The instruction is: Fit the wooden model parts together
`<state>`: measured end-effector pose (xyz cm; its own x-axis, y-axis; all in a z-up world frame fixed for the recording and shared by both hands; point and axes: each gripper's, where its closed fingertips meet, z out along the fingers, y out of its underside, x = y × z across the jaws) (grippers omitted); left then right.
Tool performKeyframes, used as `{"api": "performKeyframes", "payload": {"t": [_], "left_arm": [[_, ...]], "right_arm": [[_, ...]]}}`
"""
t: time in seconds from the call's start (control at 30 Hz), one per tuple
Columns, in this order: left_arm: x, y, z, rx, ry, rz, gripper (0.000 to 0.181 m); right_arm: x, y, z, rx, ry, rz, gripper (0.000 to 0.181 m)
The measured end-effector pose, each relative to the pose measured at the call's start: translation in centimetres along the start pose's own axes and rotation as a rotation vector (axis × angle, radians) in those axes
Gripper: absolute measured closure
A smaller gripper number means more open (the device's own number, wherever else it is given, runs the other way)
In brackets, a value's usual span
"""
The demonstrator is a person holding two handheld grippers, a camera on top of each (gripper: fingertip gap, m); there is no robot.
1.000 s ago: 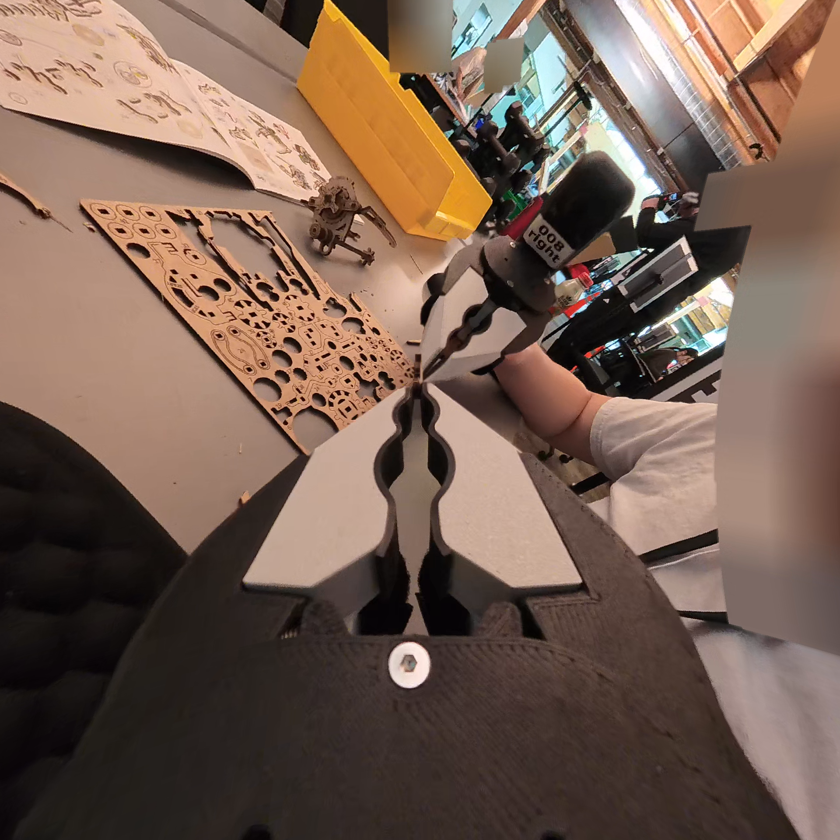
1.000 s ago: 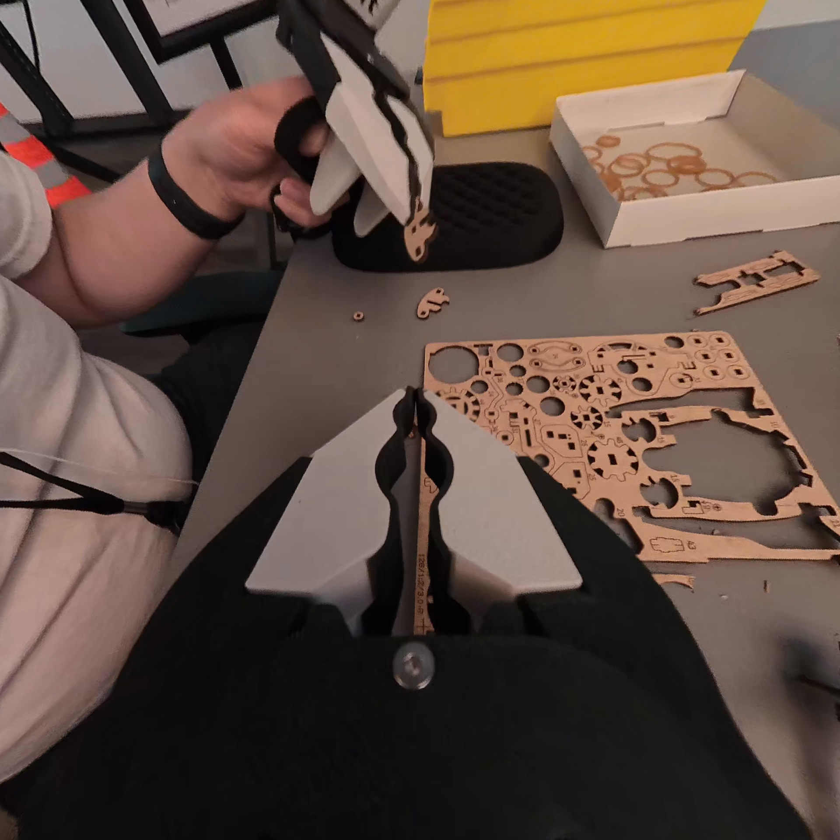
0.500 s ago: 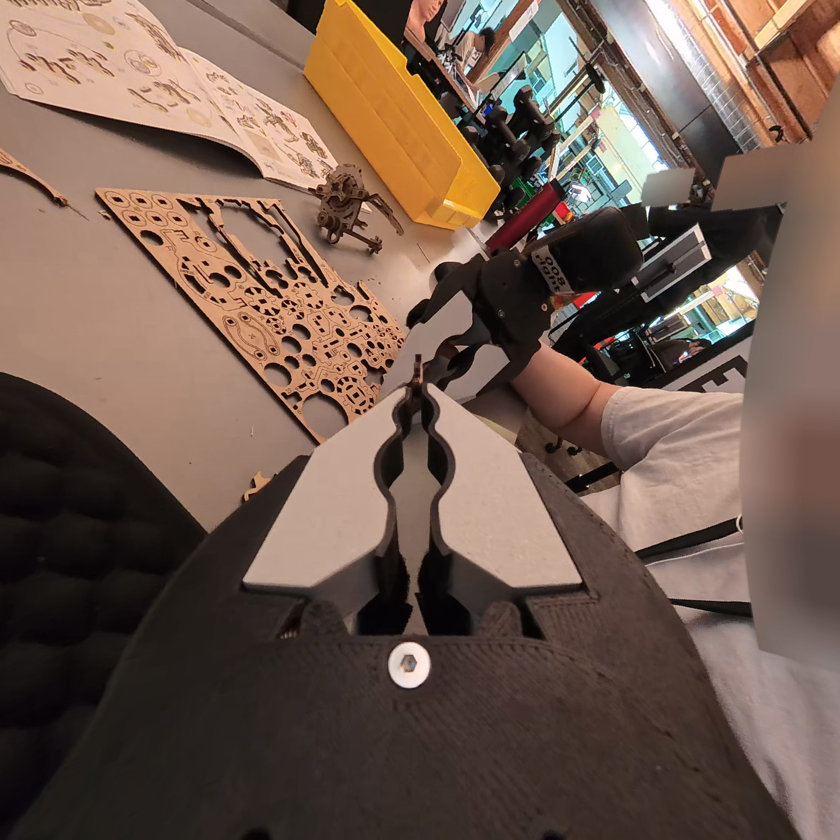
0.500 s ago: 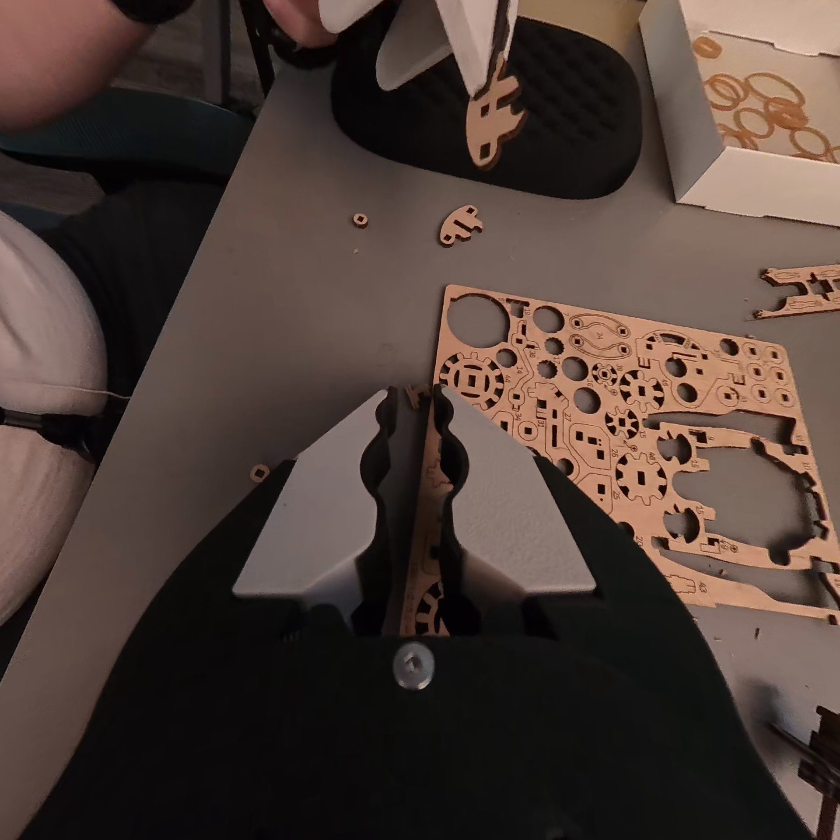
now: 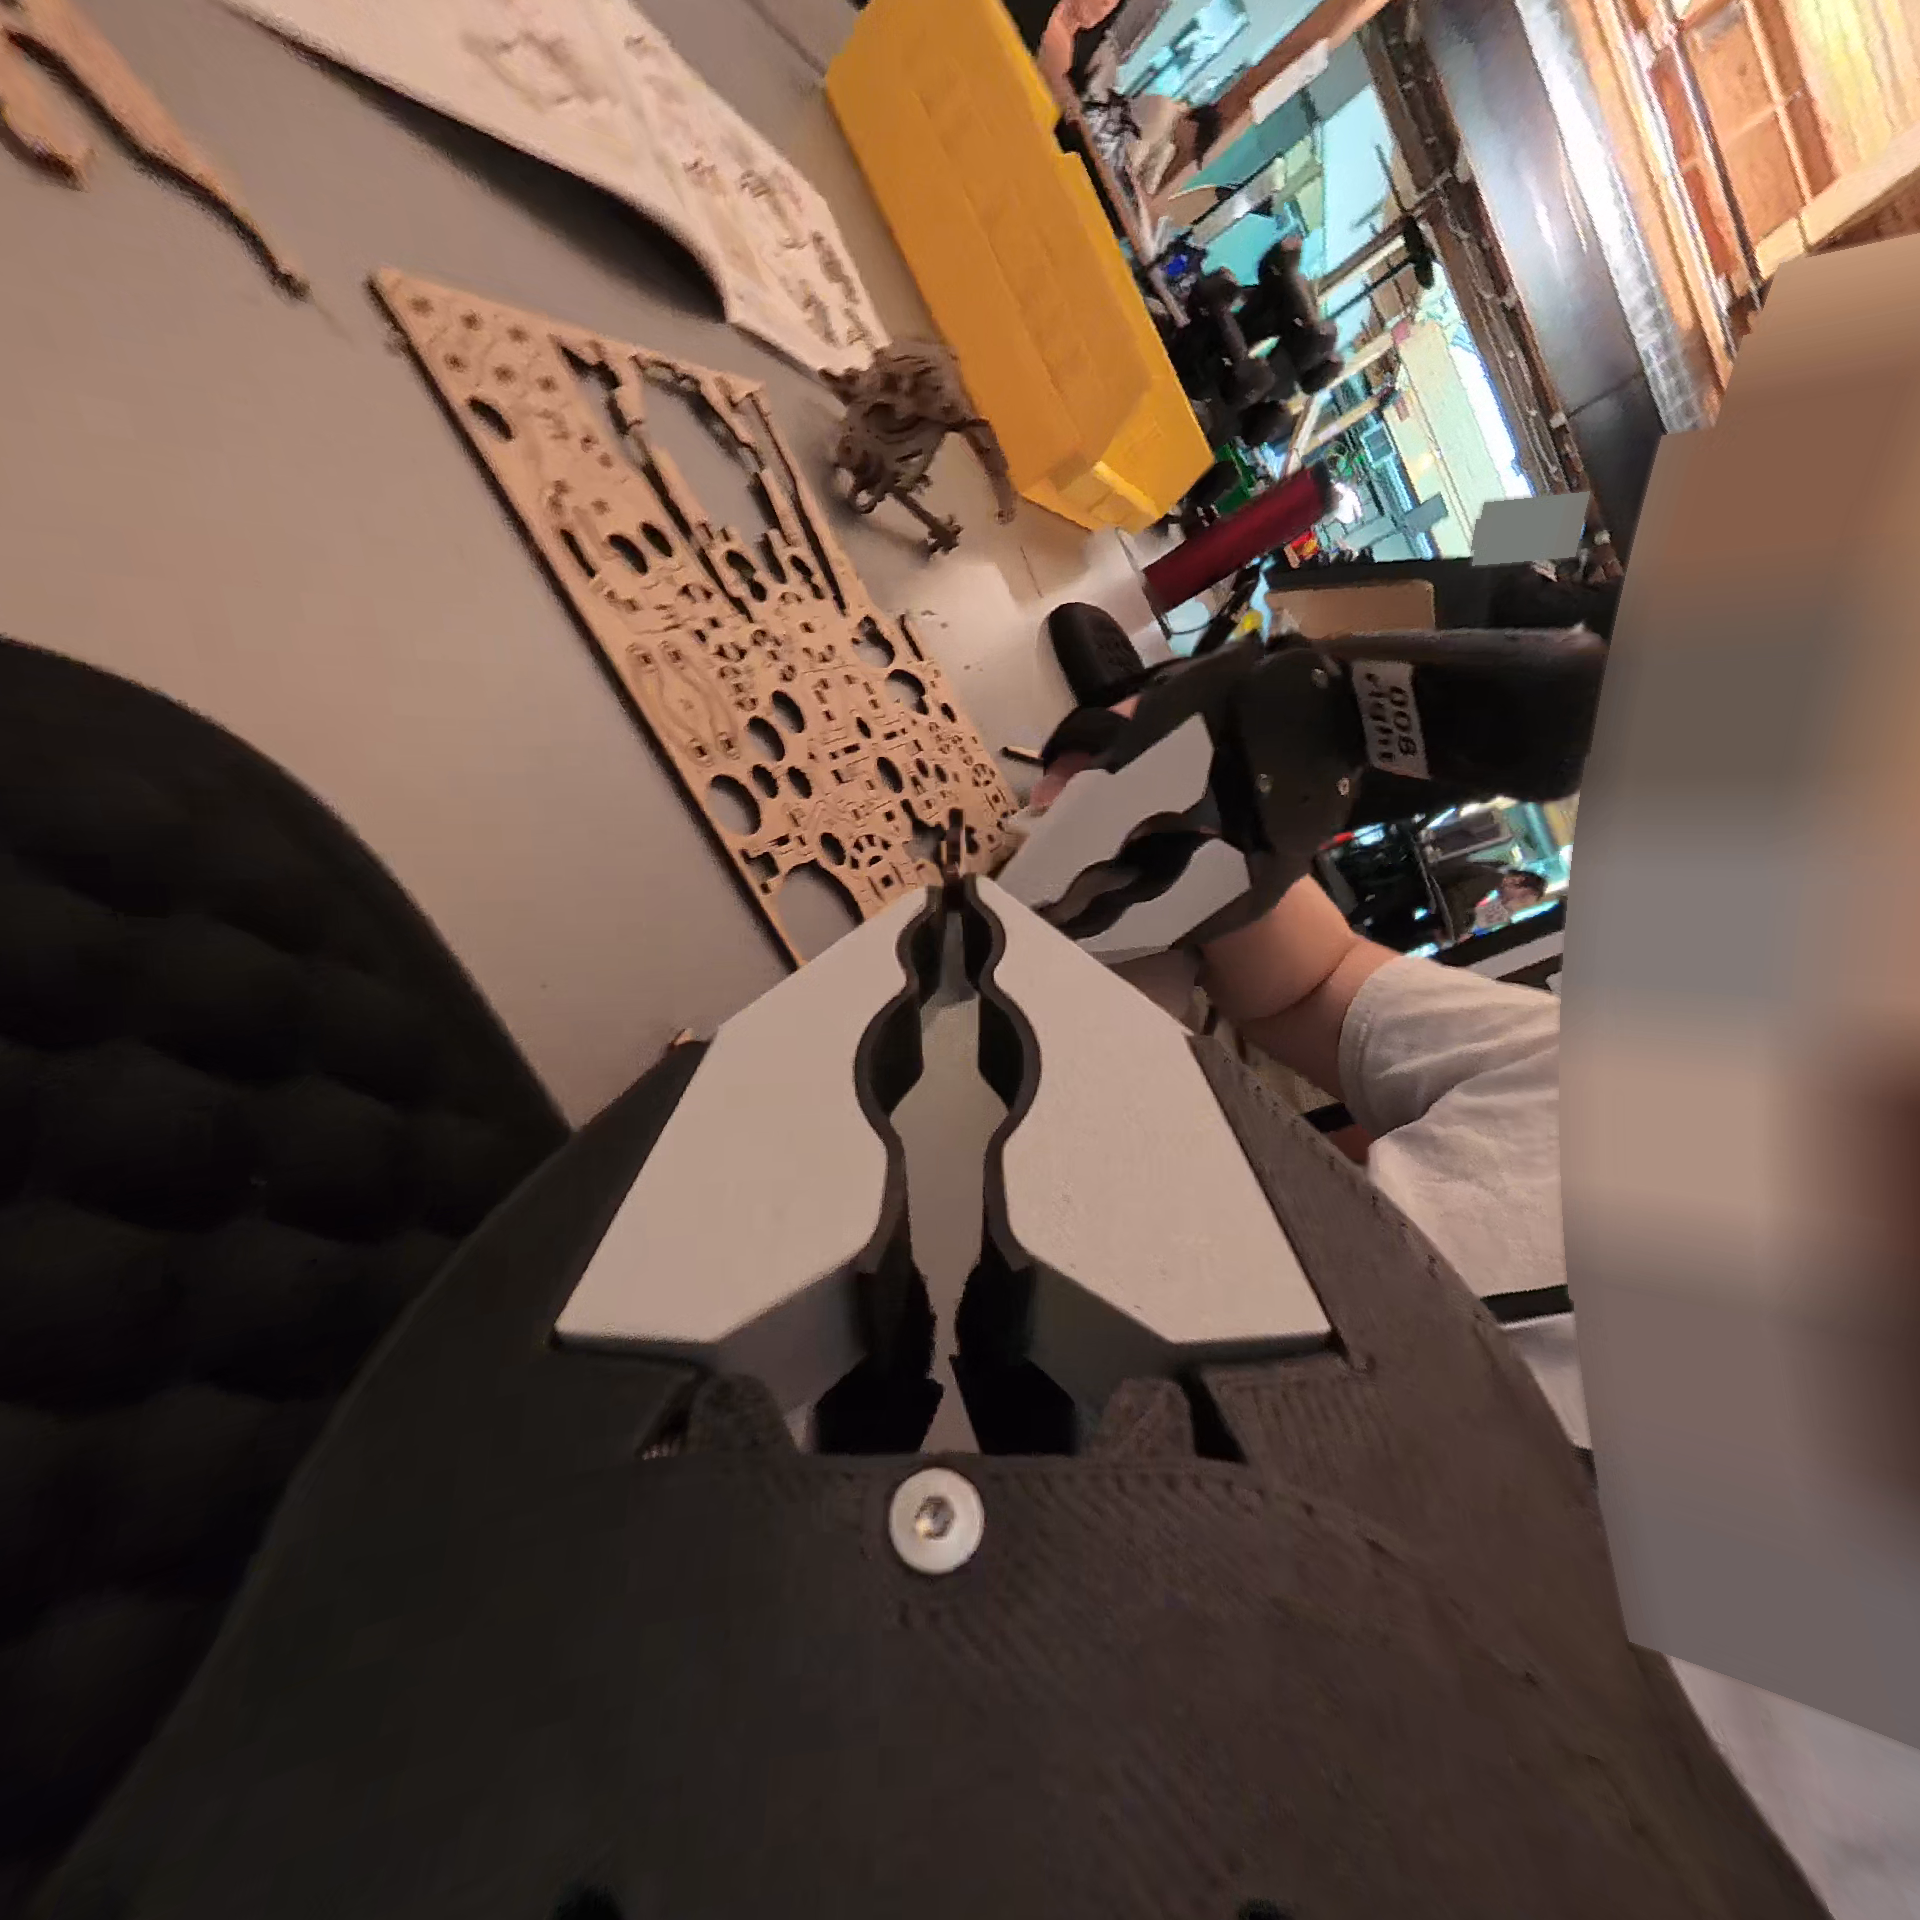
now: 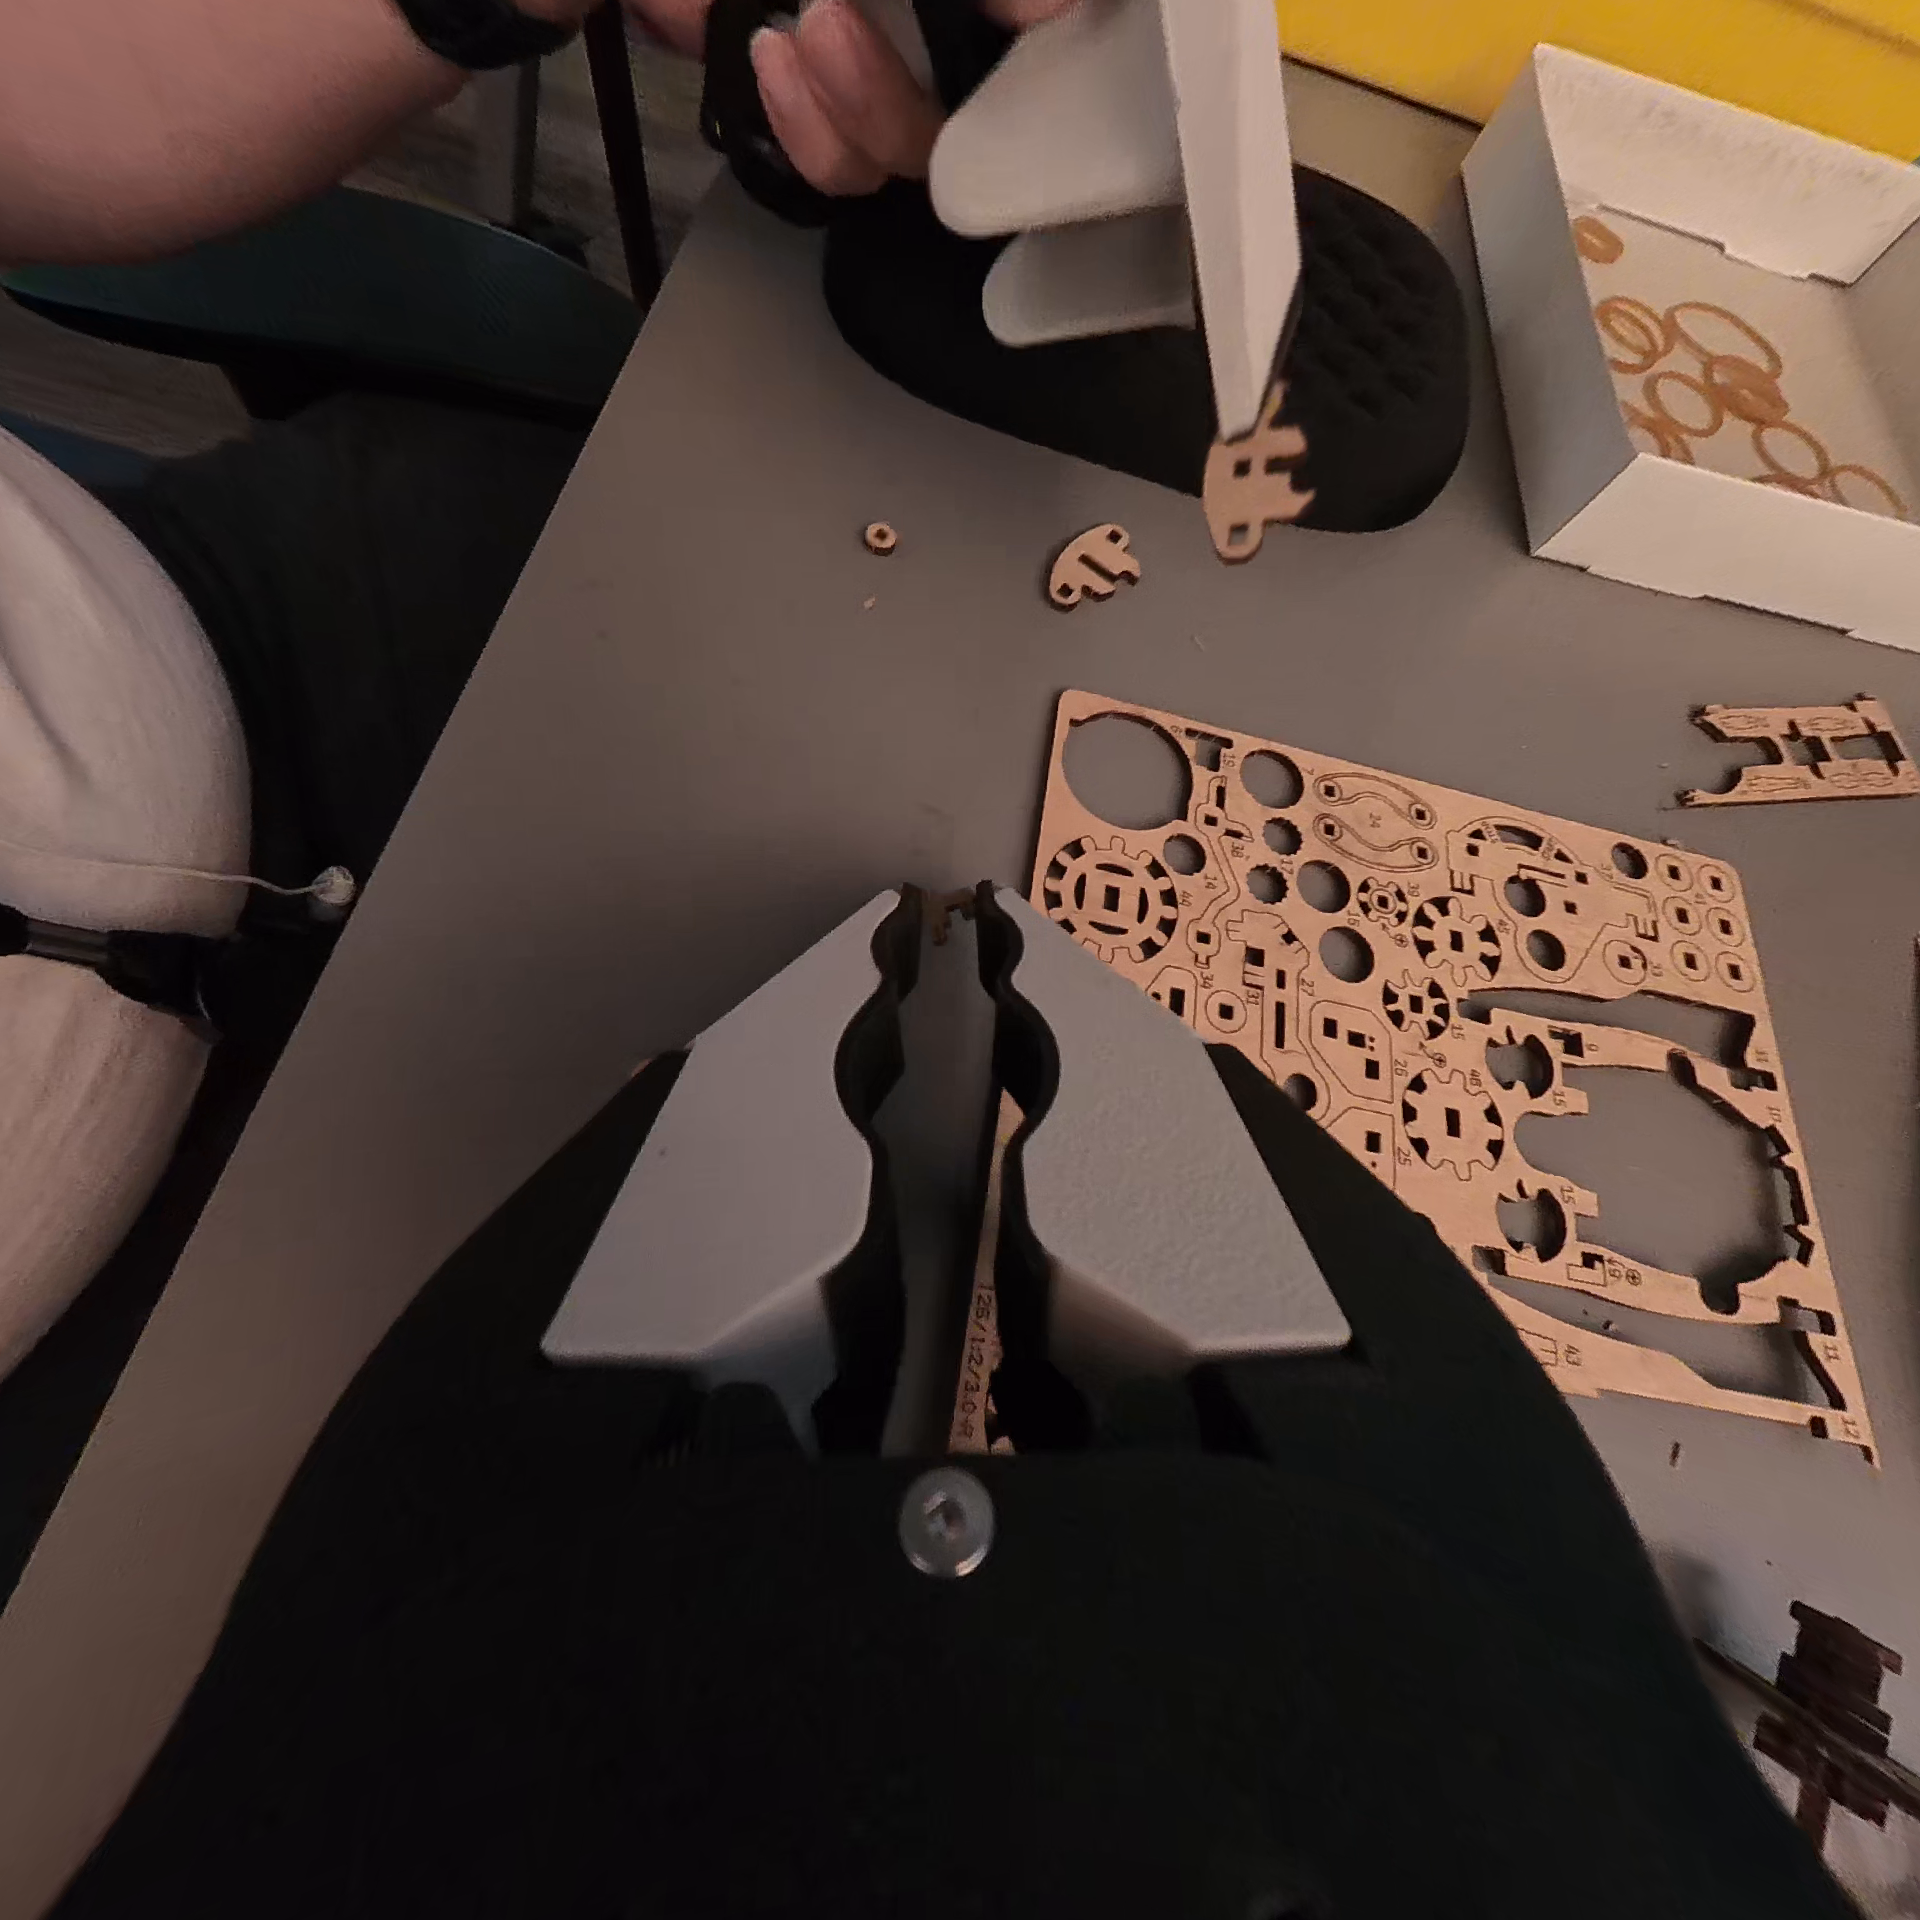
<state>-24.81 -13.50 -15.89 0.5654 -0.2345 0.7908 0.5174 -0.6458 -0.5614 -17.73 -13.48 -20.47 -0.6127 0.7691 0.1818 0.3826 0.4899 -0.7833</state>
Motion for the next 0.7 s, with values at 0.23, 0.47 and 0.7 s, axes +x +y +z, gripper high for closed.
{"api": "performKeyframes", "payload": {"t": [0.23, 0.47, 0.7], "left_arm": [[-0.2, -0.5, 0.3, -0.040, 0.032, -0.090, 0.180], [-1.3, 1.3, 0.7, -0.123, -0.058, -0.138, 0.180], [-4.2, -0.3, -0.2, -0.245, -0.206, -0.182, 0.180]], "right_arm": [[1.0, -2.0, -1.3, 0.144, 0.043, 0.060, 0.173], [2.1, -3.1, -2.5, 0.246, 0.059, 0.145, 0.173], [2.2, -3.0, -2.4, 0.245, 0.068, 0.142, 0.173]]}}
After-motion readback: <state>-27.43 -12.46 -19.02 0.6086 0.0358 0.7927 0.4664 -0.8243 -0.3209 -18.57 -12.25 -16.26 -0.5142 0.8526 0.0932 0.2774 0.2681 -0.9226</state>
